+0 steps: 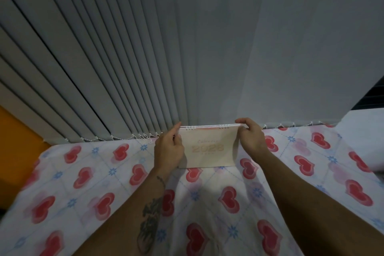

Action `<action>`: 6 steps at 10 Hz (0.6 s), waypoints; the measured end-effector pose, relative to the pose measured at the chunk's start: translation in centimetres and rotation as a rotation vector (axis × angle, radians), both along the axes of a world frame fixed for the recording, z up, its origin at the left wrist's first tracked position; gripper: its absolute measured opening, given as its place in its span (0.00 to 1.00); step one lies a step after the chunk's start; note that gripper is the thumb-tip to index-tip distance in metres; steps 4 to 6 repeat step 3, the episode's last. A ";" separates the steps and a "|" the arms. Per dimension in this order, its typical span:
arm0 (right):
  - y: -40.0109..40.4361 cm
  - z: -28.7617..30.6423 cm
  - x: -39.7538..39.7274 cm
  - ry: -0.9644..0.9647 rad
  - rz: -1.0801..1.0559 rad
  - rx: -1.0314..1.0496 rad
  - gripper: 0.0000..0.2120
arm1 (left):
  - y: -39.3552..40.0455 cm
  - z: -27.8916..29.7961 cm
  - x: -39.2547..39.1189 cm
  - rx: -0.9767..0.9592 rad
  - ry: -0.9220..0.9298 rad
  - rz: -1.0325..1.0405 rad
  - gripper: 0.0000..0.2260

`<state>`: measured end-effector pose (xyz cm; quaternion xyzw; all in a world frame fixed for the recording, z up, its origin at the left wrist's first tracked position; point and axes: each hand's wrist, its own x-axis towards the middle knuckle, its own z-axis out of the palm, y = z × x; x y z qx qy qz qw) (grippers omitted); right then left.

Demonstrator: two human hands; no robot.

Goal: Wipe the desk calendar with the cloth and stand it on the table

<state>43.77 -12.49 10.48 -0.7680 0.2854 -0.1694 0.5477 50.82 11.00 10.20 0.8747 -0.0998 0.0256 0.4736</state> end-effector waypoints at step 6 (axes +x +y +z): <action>0.4 2.5 -1.8 0.076 0.008 0.008 0.18 | 1.5 1.0 -1.1 0.192 -0.010 -0.042 0.21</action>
